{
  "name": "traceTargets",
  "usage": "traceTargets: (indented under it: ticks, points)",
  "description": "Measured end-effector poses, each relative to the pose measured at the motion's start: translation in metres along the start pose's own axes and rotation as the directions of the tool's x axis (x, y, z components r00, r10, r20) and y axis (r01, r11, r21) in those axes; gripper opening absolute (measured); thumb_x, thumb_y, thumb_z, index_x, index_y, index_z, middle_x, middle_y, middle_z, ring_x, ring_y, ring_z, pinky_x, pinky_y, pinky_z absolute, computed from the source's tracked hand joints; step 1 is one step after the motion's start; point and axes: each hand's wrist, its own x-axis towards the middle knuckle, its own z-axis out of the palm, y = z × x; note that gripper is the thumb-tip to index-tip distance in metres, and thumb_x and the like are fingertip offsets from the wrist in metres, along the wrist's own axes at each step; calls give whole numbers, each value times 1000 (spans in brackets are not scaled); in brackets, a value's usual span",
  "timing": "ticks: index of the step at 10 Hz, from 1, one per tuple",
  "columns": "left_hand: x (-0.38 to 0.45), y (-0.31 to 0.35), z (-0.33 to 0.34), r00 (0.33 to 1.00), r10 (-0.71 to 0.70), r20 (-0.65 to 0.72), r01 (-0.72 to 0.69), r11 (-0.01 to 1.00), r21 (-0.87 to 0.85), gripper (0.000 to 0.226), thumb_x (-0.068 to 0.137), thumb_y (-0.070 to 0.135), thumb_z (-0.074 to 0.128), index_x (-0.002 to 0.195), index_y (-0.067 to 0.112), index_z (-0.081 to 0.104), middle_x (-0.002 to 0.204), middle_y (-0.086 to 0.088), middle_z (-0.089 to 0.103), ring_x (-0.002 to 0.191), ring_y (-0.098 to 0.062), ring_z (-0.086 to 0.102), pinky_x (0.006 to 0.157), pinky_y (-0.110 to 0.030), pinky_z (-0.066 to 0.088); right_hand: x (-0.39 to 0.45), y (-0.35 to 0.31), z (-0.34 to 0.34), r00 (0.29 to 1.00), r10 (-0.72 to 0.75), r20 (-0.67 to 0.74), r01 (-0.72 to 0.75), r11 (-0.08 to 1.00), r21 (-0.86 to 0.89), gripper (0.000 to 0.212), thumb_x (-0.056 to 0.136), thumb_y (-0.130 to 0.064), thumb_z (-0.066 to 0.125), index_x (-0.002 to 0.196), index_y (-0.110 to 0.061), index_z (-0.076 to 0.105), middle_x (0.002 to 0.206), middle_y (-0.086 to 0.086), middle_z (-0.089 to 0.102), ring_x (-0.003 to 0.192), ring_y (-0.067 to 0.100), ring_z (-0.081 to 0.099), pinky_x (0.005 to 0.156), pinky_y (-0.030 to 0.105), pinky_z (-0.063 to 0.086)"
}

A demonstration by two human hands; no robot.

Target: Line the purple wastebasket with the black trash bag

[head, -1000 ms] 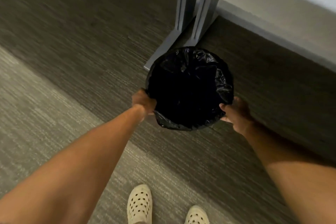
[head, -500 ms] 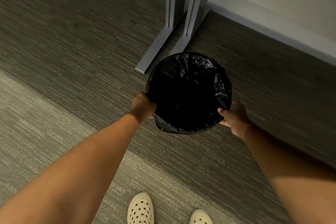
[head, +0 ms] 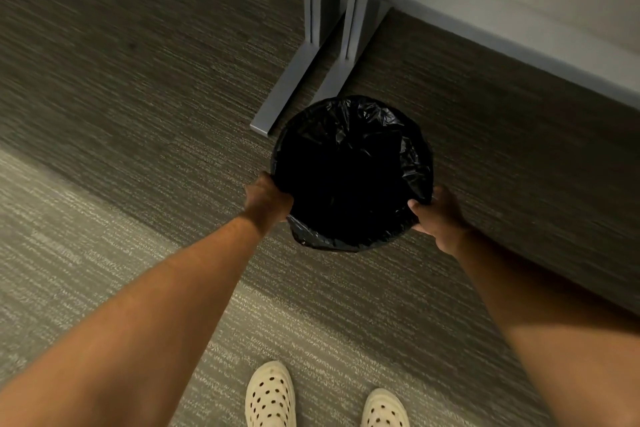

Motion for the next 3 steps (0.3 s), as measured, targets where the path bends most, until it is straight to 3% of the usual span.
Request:
traceTargets:
  ticks: [1, 2, 3]
  points:
    - [-8, -1, -1, 999, 34, -24, -34, 999, -2, 46, 89, 11, 55, 132, -1, 42, 133, -26, 49, 120, -40, 52, 90, -37, 44, -7, -1, -3, 996, -89, -15, 85, 982, -167, 38, 94, -18, 58, 130, -12, 47, 128, 12, 55, 113, 31, 57, 82, 39, 51]
    - [-18, -6, -1, 978, 198, -65, -190, 975, 112, 60, 90, 21, 53, 143, 2, 30, 143, -27, 36, 130, -41, 38, 107, -45, 35, -18, -1, -7, 974, -224, -37, 196, 911, -363, 50, 94, -31, 56, 139, -13, 42, 133, 14, 56, 121, 37, 54, 90, 36, 46]
    - [-35, -2, -6, 914, 396, -88, -359, 890, 280, 77, 93, 40, 49, 153, 7, 14, 156, -22, 23, 142, -38, 25, 115, -47, 26, -28, -3, -11, 926, -378, -4, 321, 792, -519, 71, 86, -48, 54, 147, -19, 31, 143, 15, 47, 130, 37, 46, 104, 46, 42]
